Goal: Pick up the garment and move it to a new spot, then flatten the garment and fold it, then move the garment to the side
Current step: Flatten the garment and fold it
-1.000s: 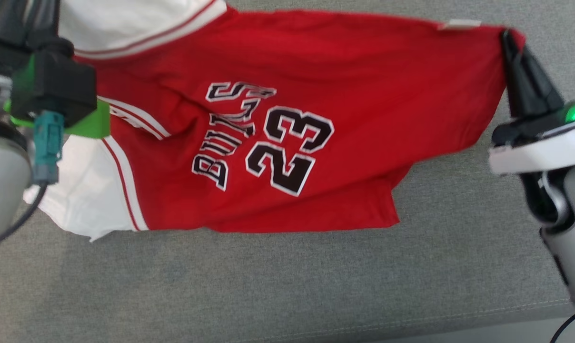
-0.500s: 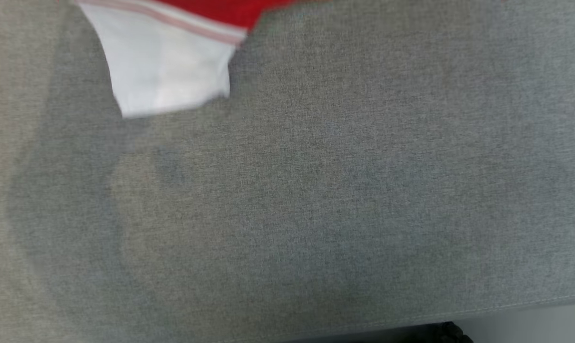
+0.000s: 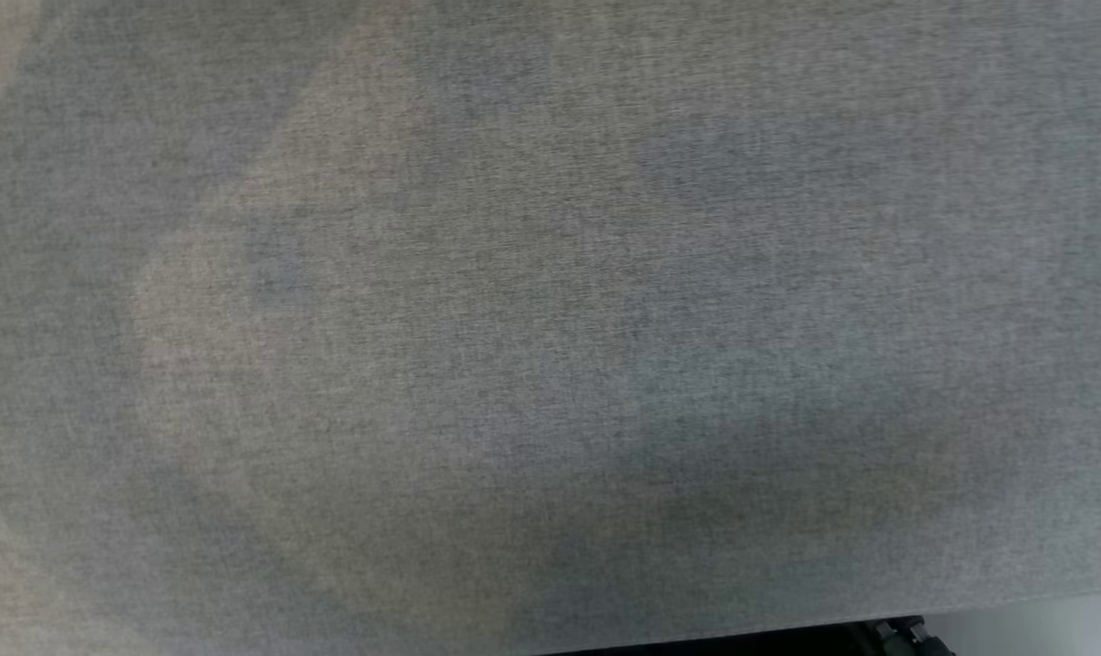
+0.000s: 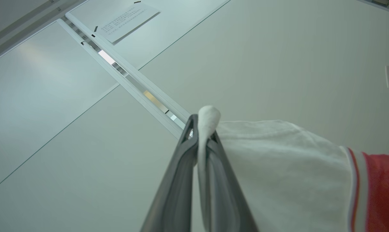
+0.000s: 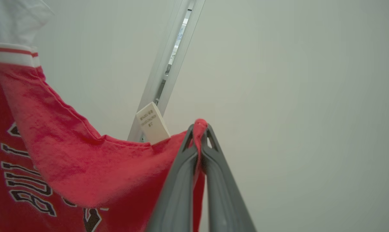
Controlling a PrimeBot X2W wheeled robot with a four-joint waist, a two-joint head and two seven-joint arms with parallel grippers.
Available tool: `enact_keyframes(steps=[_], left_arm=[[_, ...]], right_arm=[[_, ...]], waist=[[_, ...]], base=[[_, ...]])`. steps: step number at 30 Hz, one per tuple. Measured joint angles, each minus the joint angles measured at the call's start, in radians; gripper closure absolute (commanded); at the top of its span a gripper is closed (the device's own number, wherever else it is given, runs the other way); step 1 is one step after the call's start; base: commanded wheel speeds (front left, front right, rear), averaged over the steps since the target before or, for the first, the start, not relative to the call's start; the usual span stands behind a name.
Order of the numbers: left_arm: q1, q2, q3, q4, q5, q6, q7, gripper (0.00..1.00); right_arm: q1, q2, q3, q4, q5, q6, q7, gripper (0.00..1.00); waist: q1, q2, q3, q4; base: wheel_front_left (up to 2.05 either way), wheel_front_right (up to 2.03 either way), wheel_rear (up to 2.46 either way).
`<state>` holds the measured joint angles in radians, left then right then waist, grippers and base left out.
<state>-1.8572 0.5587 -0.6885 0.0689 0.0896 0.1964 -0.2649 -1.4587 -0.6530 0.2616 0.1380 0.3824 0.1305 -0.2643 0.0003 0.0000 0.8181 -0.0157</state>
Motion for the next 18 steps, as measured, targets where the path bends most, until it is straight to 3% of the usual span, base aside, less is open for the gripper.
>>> enact_keyframes(steps=[5, 8, 14, 16, 18], left_arm=[[0.314, 0.052, 0.033, -0.136, -0.157, 0.089, 0.000, 1.00], [0.483, 0.093, 0.064, -0.225, -0.200, 0.120, 0.000, 1.00], [0.834, 0.166, 0.133, -0.366, -0.310, 0.120, 0.000, 1.00], [0.961, 0.162, 0.162, -0.407, -0.390, 0.114, 0.000, 1.00], [1.094, 0.164, 0.179, -0.426, -0.421, 0.092, 0.000, 1.00]], right_arm=[[0.185, -0.009, -0.009, -0.095, 0.106, 0.000, 0.000, 1.00], [0.329, -0.017, -0.044, -0.168, 0.129, 0.000, 0.000, 1.00], [0.641, -0.009, -0.121, -0.278, 0.172, 0.000, 0.000, 1.00], [0.740, -0.006, -0.136, -0.290, 0.179, 0.000, 0.000, 0.90], [0.839, 0.003, -0.154, -0.301, 0.182, 0.000, 0.000, 0.89]], waist=[[0.0000, 0.0000, 0.009, 0.036], [-0.0001, 0.0000, -0.014, 0.050], [-0.0003, 0.0000, -0.094, 0.065], [-0.0004, 0.0000, -0.127, 0.064], [-0.0003, 0.0000, -0.166, 0.061]], base=[[0.00, 0.00, 0.00], [0.00, 0.00, 0.00], [0.00, 0.00, 0.00], [0.00, 0.00, 0.00], [0.00, 0.00, 0.00]])
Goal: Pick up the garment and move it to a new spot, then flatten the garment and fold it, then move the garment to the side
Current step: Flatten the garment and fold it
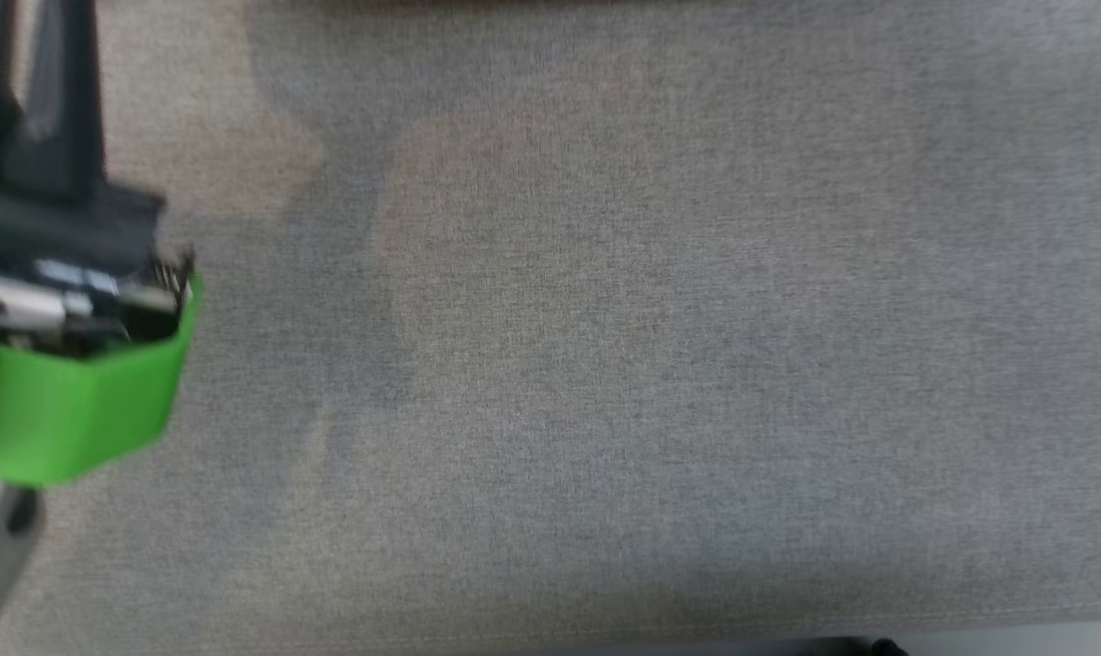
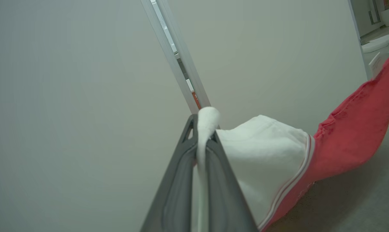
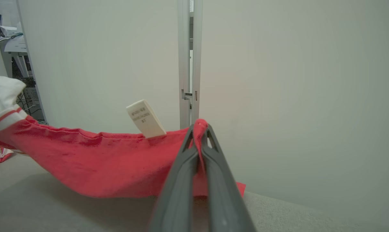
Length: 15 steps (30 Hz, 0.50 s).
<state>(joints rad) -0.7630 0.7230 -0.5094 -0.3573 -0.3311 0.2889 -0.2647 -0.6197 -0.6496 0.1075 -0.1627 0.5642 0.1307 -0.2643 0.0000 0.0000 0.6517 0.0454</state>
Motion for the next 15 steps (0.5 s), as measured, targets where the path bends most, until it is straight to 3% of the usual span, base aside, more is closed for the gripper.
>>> enact_keyframes(steps=[2, 7, 15], left_arm=[[0.109, -0.001, 0.016, -0.029, -0.026, -0.032, 0.000, 1.00], [0.356, -0.001, 0.041, -0.096, -0.039, -0.112, 0.000, 1.00], [0.573, -0.029, 0.047, -0.131, -0.016, -0.176, 0.000, 1.00]], right_arm=[[0.079, 0.005, -0.011, -0.012, 0.004, 0.000, 0.000, 1.00], [0.252, 0.030, -0.033, -0.031, 0.003, 0.000, 0.000, 1.00], [0.458, 0.058, -0.066, -0.037, -0.003, 0.000, 0.000, 1.00]], waist=[[0.0000, 0.0000, -0.035, -0.003], [0.0000, 0.0000, -0.121, -0.014], [0.0000, 0.0000, -0.218, -0.025]], base=[[0.00, 0.00, 0.00], [0.00, 0.00, 0.00], [0.00, 0.00, 0.00]])
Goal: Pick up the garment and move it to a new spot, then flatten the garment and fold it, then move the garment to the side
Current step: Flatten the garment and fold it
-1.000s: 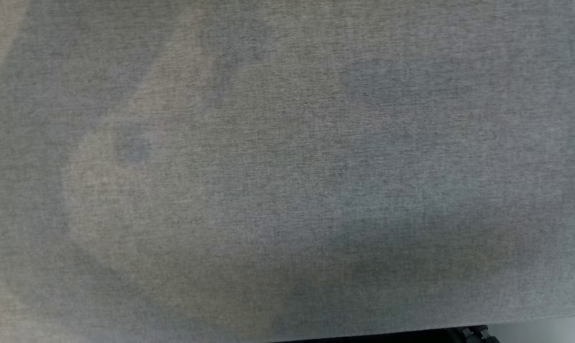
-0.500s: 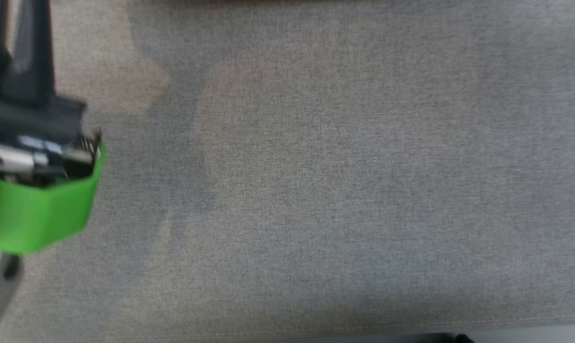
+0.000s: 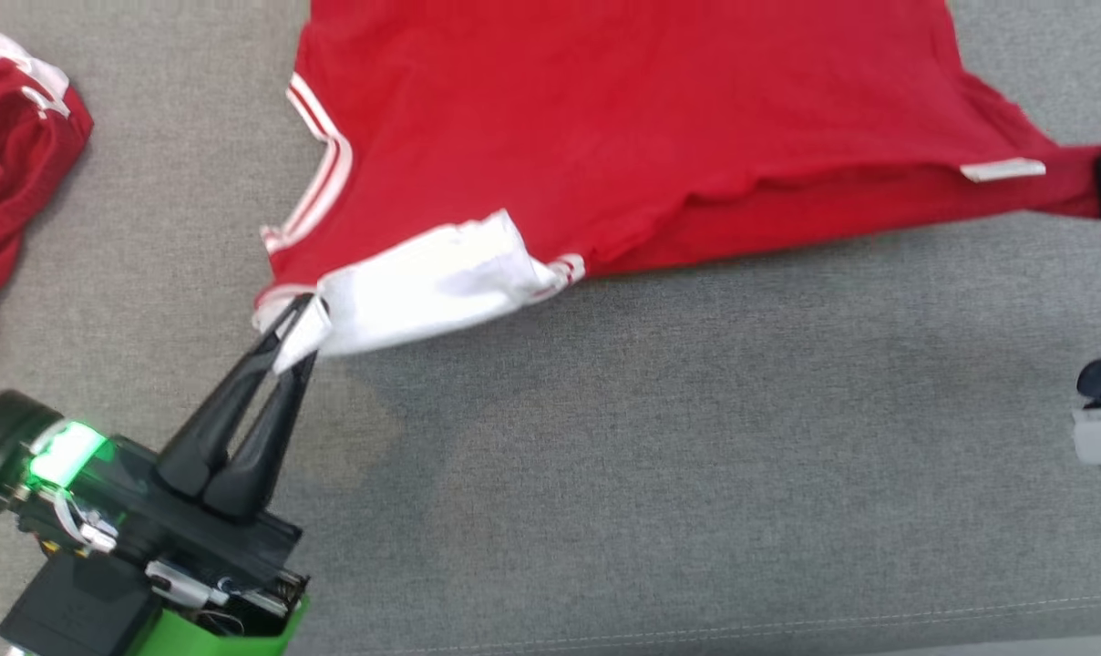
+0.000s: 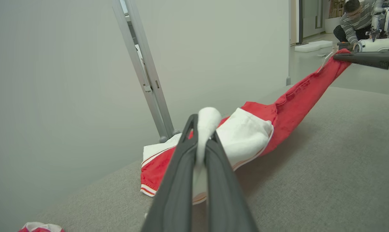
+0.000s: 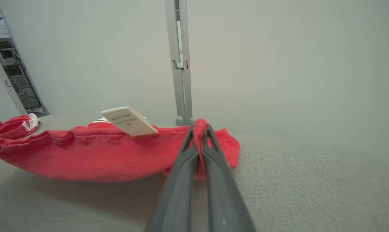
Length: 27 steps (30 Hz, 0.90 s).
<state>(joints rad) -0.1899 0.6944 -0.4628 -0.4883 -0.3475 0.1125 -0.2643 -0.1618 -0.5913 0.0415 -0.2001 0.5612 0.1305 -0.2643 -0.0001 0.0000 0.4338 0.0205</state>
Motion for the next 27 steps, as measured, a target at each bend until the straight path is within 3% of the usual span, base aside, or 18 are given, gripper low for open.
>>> enact_keyframes(steps=[6, 14, 27], left_arm=[[0.041, -0.033, -0.002, 0.047, 0.002, -0.053, 0.000, 1.00], [0.037, -0.060, 0.017, 0.156, -0.002, -0.092, 0.000, 1.00], [-0.280, -0.152, -0.019, 0.395, 0.165, -0.148, 0.000, 1.00]], right_arm=[[0.058, -0.016, 0.045, -0.002, -0.043, 0.000, 0.000, 1.00], [0.050, 0.021, 0.040, 0.048, -0.056, 0.000, 0.000, 1.00], [-0.125, 0.094, -0.002, 0.211, -0.125, 0.000, 0.000, 1.00]], waist=[[0.0000, 0.0000, -0.025, -0.008], [0.0000, 0.0000, 0.017, -0.021], [0.0000, 0.0000, 0.117, -0.025]], base=[[0.00, 0.00, 0.00], [0.00, 0.00, 0.00], [0.00, 0.00, 0.00]])
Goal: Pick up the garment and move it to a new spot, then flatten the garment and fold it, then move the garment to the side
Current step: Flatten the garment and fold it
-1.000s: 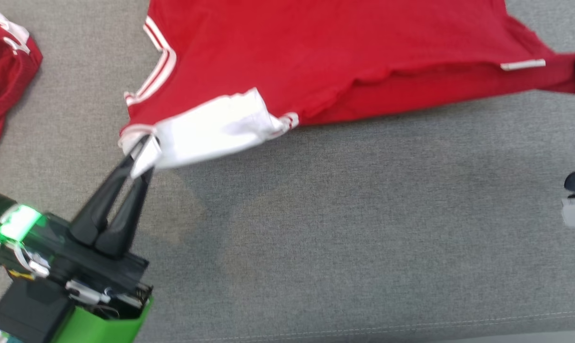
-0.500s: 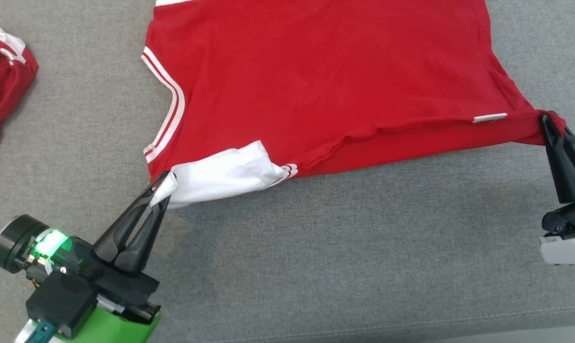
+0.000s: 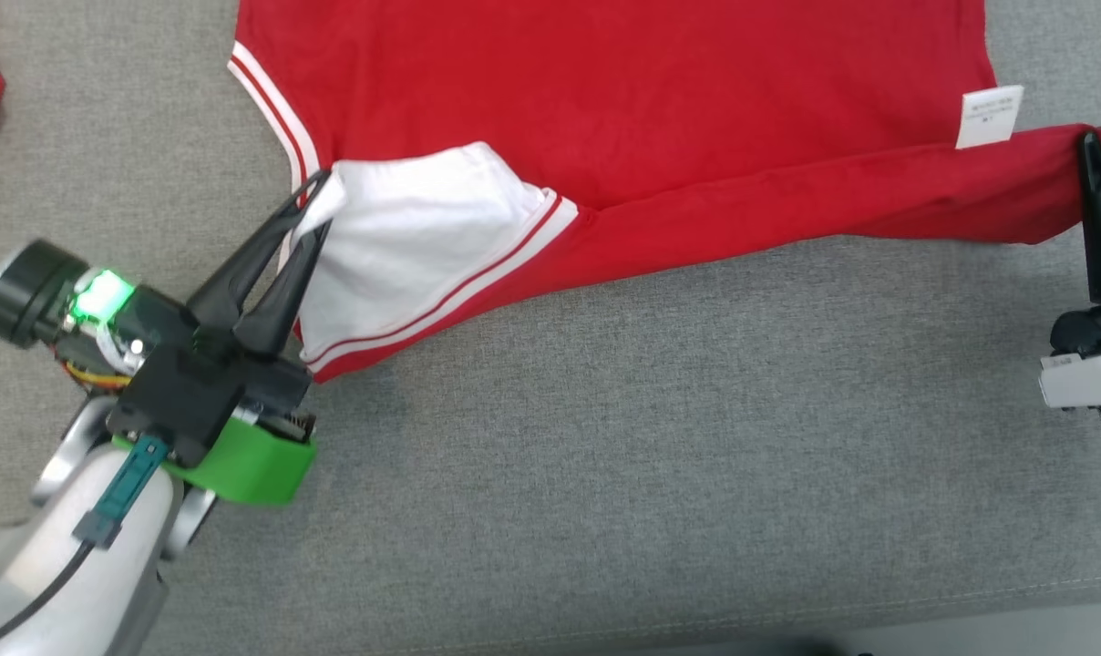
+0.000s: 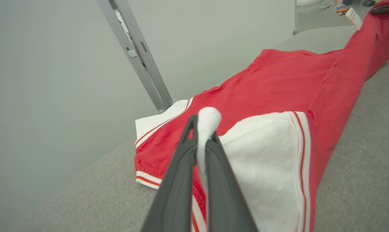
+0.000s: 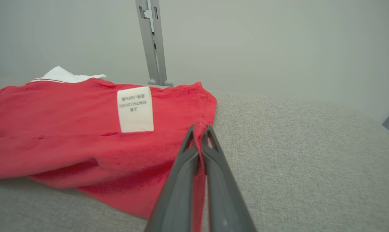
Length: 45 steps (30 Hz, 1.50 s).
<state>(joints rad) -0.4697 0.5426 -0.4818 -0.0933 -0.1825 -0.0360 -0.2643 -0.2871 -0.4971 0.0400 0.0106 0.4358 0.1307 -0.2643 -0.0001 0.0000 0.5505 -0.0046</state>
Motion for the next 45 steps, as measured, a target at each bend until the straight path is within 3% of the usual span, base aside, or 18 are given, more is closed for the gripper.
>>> enact_keyframes(steps=[12, 13, 14, 15, 16, 17, 21, 24, 27, 33, 39, 40, 41, 42, 45], left_arm=[[-0.159, -0.007, 0.036, 0.078, 0.132, 0.040, 0.000, 1.00], [-0.167, -0.007, 0.036, 0.091, 0.132, 0.037, 0.000, 1.00], [-0.171, -0.011, 0.035, 0.113, 0.129, 0.033, 0.000, 1.00], [-0.171, -0.016, 0.033, 0.134, 0.120, 0.026, 0.000, 1.00], [-0.171, -0.024, 0.031, 0.156, 0.114, 0.024, 0.000, 0.55], [-0.171, -0.032, 0.030, 0.171, 0.114, 0.026, 0.000, 0.00], [-0.136, -0.068, 0.058, 0.173, 0.077, 0.069, 0.000, 0.00], [-0.015, -0.101, 0.095, 0.142, 0.021, 0.119, 0.000, 0.00], [0.114, -0.148, 0.116, 0.120, -0.066, 0.139, 0.000, 0.00], [0.268, -0.234, 0.110, 0.184, -0.229, 0.118, 0.049, 0.00], [0.270, -0.281, 0.134, 0.221, -0.306, 0.115, 0.053, 0.00], [0.266, -0.279, 0.131, 0.225, -0.305, 0.115, 0.057, 0.36], [0.261, -0.274, 0.125, 0.230, -0.297, 0.114, 0.062, 0.81], [0.258, -0.272, 0.122, 0.233, -0.294, 0.114, 0.064, 1.00], [0.254, -0.269, 0.115, 0.235, -0.293, 0.109, 0.074, 1.00]], right_arm=[[-0.081, 0.040, 0.019, 0.048, -0.025, 0.000, 0.000, 1.00], [-0.087, 0.043, 0.021, 0.052, -0.025, 0.000, 0.000, 0.87], [-0.091, 0.046, 0.023, 0.058, -0.026, 0.000, 0.000, 0.58], [-0.093, 0.050, 0.022, 0.062, -0.026, 0.000, 0.000, 0.00], [-0.094, 0.056, 0.019, 0.065, -0.025, 0.000, 0.000, 0.00], [-0.097, 0.064, 0.015, 0.066, -0.026, 0.000, 0.000, 0.00], [-0.086, 0.083, -0.021, 0.045, -0.026, 0.000, 0.000, 0.00], [-0.027, 0.100, -0.051, 0.010, -0.040, 0.000, 0.000, 0.00], [0.033, 0.127, -0.075, -0.016, -0.041, 0.000, 0.000, 0.00], [0.106, 0.168, -0.086, -0.018, -0.034, 0.000, 0.000, 0.00], [0.119, 0.175, -0.042, 0.000, -0.004, 0.000, 0.000, 0.00], [0.119, 0.173, -0.035, 0.005, 0.000, 0.000, 0.000, 0.00], [0.119, 0.170, -0.026, 0.014, 0.005, 0.000, 0.000, 0.00], [0.119, 0.165, -0.016, 0.026, 0.007, 0.000, 0.000, 0.00], [0.117, 0.155, 0.012, 0.078, 0.035, 0.000, 0.000, 0.00]], waist=[[0.0000, 0.0000, 0.051, -0.002], [0.0000, 0.0000, 0.052, -0.002], [0.0000, 0.0000, 0.053, -0.002], [0.0000, 0.0000, 0.053, -0.002], [0.0001, 0.0000, 0.052, -0.002], [0.0000, 0.0000, 0.049, -0.003], [0.0000, 0.0000, 0.031, -0.006], [0.0001, 0.0000, 0.008, -0.009], [0.0000, 0.0000, -0.015, -0.010], [0.0000, 0.0000, -0.057, -0.007], [0.0000, 0.0000, -0.075, -0.015], [0.0000, 0.0000, -0.074, -0.016], [0.0000, 0.0000, -0.072, -0.016], [0.0000, 0.0000, -0.071, -0.016], [0.0000, 0.0000, -0.068, -0.012]], base=[[0.00, 0.00, 0.00], [0.00, 0.00, 0.00], [0.00, 0.00, 0.00], [0.00, 0.00, 0.00], [0.00, 0.00, 0.00], [0.00, 0.00, 0.00], [0.00, 0.00, 0.00], [0.00, 0.00, 0.00], [0.00, 0.00, 0.00], [0.00, 0.00, 0.00], [0.00, 0.00, 0.00], [0.00, 0.00, 0.00], [0.00, 0.00, 0.00], [0.00, 0.00, 0.00], [0.00, 0.00, 0.00]])
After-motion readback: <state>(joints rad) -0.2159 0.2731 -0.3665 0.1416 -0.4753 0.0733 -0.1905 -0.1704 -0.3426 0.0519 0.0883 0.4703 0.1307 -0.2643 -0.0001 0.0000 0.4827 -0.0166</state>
